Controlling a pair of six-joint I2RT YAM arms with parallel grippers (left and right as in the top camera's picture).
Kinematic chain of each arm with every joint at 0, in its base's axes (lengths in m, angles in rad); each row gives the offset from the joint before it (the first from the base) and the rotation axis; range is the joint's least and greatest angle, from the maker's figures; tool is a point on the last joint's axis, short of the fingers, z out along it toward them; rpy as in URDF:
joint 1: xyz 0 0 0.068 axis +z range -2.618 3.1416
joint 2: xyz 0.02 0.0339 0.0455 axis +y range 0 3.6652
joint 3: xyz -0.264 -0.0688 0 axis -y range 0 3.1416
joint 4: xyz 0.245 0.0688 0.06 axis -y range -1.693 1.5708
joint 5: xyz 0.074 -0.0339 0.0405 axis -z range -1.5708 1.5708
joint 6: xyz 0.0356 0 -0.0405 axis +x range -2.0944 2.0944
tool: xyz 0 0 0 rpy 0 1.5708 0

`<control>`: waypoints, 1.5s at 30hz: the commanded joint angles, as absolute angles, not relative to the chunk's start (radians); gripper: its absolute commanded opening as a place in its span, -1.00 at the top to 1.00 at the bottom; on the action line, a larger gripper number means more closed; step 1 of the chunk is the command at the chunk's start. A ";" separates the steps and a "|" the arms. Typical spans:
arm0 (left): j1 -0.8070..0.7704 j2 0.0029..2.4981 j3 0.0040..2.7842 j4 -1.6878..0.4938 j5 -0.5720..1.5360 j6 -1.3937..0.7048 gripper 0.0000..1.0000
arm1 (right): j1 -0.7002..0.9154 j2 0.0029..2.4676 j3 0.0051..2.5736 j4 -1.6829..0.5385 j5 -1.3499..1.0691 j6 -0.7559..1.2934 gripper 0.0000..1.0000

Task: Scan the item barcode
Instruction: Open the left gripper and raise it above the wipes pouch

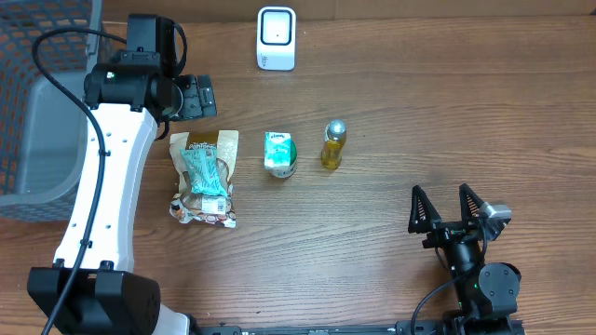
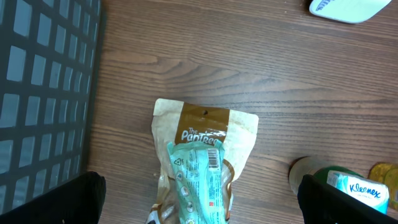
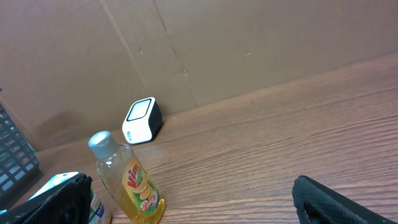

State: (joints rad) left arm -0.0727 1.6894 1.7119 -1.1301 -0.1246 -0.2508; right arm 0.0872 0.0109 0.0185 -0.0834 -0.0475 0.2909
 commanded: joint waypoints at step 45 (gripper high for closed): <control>-0.079 1.687 1.732 -1.128 -0.138 -0.232 -1.00 | 0.093 0.003 0.030 -0.087 -0.096 0.299 -1.00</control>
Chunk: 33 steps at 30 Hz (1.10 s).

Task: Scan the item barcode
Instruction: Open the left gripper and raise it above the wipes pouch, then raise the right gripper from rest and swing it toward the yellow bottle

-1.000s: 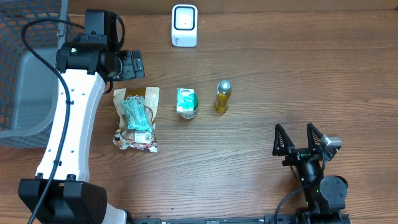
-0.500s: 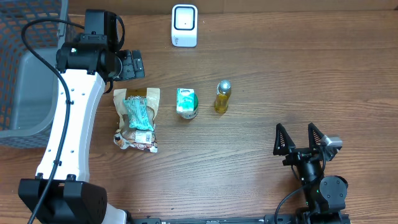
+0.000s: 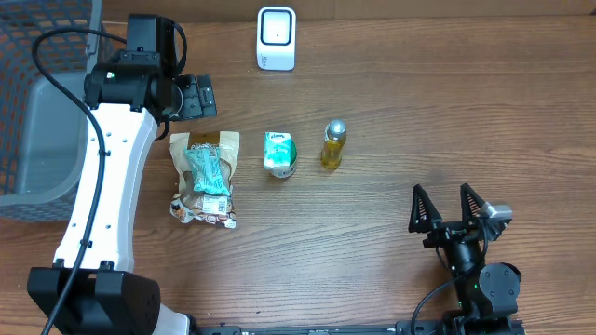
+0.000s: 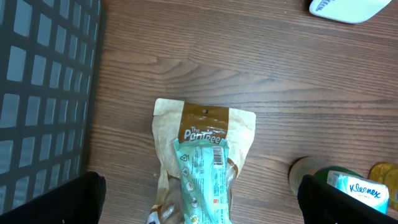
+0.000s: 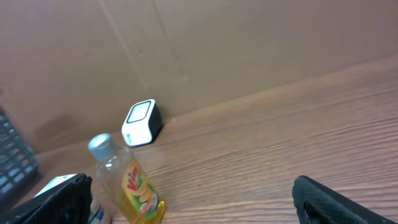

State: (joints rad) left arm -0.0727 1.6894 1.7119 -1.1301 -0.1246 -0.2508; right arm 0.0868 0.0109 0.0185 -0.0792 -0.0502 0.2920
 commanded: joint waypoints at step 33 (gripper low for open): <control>-0.079 1.687 1.732 -1.128 -0.138 -0.232 -0.99 | 0.093 0.378 0.869 -0.558 -0.262 0.305 -1.00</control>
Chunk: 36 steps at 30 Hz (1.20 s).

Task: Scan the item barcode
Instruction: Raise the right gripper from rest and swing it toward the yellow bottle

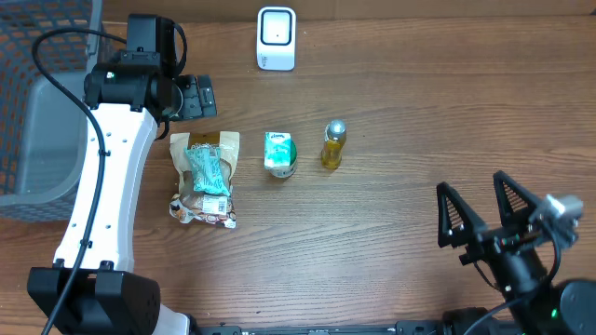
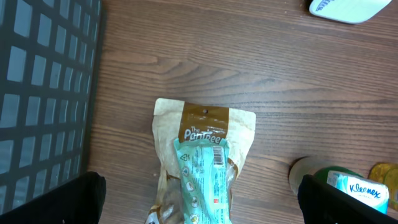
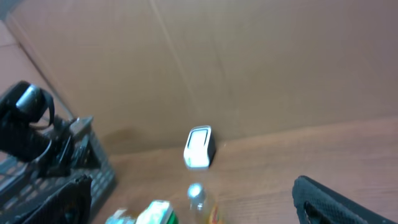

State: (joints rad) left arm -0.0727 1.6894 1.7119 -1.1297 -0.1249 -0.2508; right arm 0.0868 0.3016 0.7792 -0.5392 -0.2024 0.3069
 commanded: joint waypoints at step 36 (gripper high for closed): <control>-0.079 1.687 1.732 -1.129 -0.138 -0.232 -0.99 | 0.093 1.245 1.603 -1.044 -0.491 0.161 -1.00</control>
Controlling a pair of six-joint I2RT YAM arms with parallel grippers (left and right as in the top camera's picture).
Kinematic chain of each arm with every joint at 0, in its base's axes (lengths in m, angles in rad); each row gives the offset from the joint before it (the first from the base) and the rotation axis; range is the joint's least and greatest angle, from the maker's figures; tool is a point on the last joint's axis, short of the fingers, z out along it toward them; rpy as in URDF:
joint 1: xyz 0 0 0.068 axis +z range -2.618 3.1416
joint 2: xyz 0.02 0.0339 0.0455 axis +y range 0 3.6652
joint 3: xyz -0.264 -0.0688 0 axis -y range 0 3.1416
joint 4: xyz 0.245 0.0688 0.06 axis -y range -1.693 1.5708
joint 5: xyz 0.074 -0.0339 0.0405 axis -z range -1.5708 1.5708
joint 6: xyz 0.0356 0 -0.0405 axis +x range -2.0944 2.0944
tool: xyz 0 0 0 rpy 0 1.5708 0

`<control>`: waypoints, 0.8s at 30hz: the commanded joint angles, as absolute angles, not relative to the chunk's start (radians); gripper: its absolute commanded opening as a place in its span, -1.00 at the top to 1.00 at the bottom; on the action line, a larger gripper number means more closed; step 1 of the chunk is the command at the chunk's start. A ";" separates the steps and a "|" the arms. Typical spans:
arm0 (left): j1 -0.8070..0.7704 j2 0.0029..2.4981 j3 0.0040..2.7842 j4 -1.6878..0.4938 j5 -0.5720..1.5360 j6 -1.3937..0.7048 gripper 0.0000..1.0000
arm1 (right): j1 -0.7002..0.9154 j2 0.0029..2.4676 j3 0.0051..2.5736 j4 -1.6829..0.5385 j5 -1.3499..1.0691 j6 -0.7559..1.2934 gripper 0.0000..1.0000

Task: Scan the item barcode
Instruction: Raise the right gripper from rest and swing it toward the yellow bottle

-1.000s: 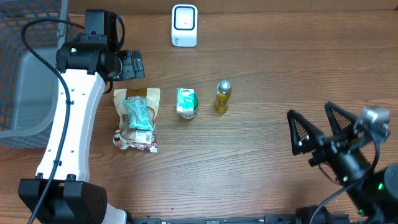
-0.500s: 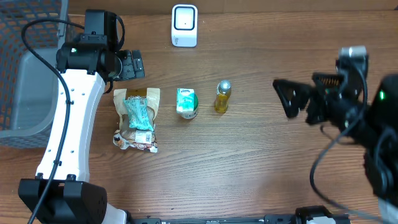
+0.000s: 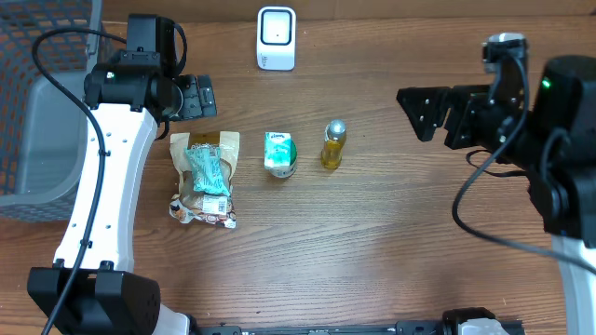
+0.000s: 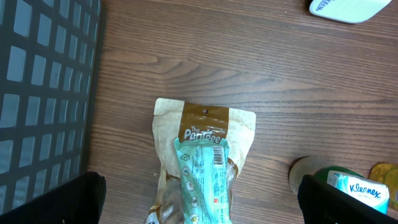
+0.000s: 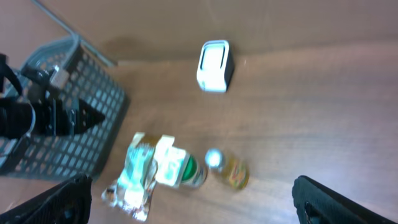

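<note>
The white barcode scanner (image 3: 277, 38) stands at the table's far edge and shows again in the right wrist view (image 5: 215, 57). Three items lie in a row. One is a brown snack bag (image 3: 205, 177) with a teal packet (image 4: 205, 180) on top. The others are a green Kleenex canister (image 3: 279, 154) and a yellow bottle (image 3: 333, 144). My left gripper (image 3: 197, 96) hangs open just beyond the bag, holding nothing. My right gripper (image 3: 438, 113) is open and empty, raised to the right of the bottle and looking down on the row.
A dark mesh basket (image 3: 42, 56) over a grey bin (image 3: 37, 140) fills the far left. A brown cardboard wall runs behind the scanner. Bare wooden table (image 3: 372, 242) spreads across the front and right.
My right arm has gone from the front right of the table to a raised spot right of the bottle, and its camera now looks down on the items. The left arm has not moved.
My right gripper sat low and open at the front right, facing the bottle and scanner. The teal packet shifted slightly on the bag. Then the right arm stood higher at the front right, and now it is raised beside the bottle. The left gripper stayed open above the bag.
</note>
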State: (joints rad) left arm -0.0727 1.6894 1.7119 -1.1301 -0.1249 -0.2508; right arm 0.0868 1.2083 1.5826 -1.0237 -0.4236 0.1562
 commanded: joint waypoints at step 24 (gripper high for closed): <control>-0.079 1.687 1.732 -1.128 -0.138 -0.232 -0.99 | 0.093 1.489 1.603 -1.091 -0.708 0.183 -1.00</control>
State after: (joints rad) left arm -0.0727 1.6894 1.7119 -1.1301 -0.1249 -0.2508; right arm 0.0868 1.4971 1.5826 -1.0935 -0.6926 0.1829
